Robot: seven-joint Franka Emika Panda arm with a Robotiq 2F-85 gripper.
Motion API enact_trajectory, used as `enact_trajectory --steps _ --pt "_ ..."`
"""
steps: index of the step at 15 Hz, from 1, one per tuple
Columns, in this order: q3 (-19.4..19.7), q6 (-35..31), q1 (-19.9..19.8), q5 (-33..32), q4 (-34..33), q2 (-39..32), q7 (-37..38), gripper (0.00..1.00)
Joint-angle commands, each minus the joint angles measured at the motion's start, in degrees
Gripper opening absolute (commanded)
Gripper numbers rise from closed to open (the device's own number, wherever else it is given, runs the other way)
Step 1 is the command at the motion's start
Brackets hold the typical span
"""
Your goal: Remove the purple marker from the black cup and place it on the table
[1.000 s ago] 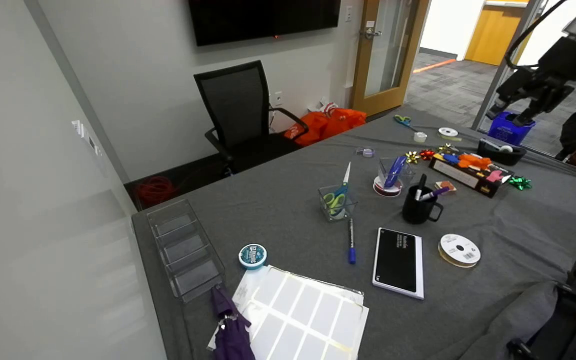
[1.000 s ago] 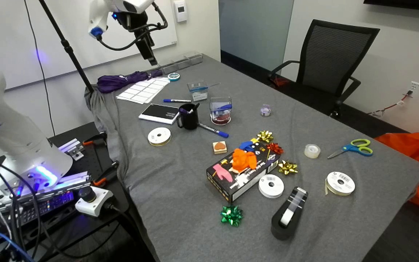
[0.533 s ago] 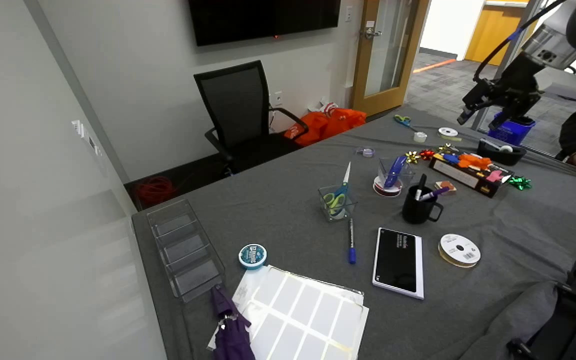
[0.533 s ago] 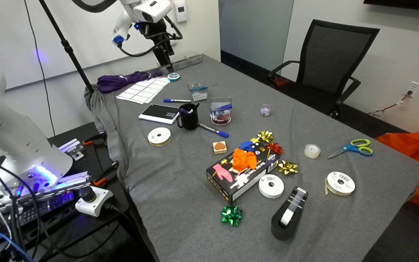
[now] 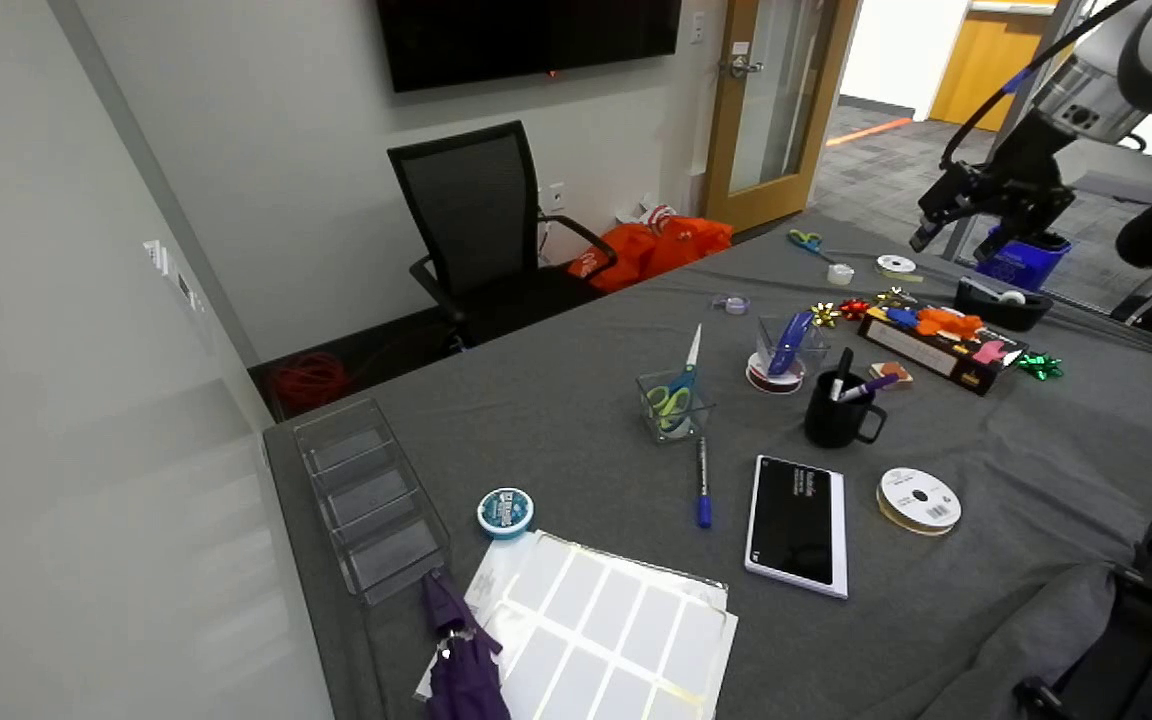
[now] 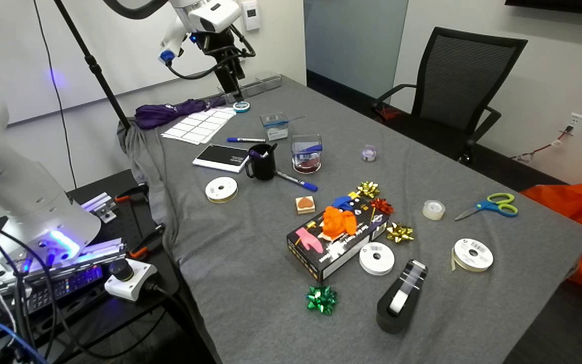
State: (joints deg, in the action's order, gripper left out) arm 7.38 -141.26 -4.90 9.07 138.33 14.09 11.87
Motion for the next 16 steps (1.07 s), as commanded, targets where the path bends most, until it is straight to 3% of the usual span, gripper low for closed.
enact_trajectory --steps 1,7,14,16 --pt "-0.4 -3.8 -0.7 0.5 -0.2 -3.4 -0.8 1.0" --pt "-0.3 -14.6 -1.0 -0.8 -0.2 -12.1 -1.0 1.0" --pt "-0.2 -15.9 -1.1 0.1 0.8 -19.4 -5.7 1.0" --pt "-1.1 -16.5 -1.2 3.7 1.0 -20.6 -9.3 1.0"
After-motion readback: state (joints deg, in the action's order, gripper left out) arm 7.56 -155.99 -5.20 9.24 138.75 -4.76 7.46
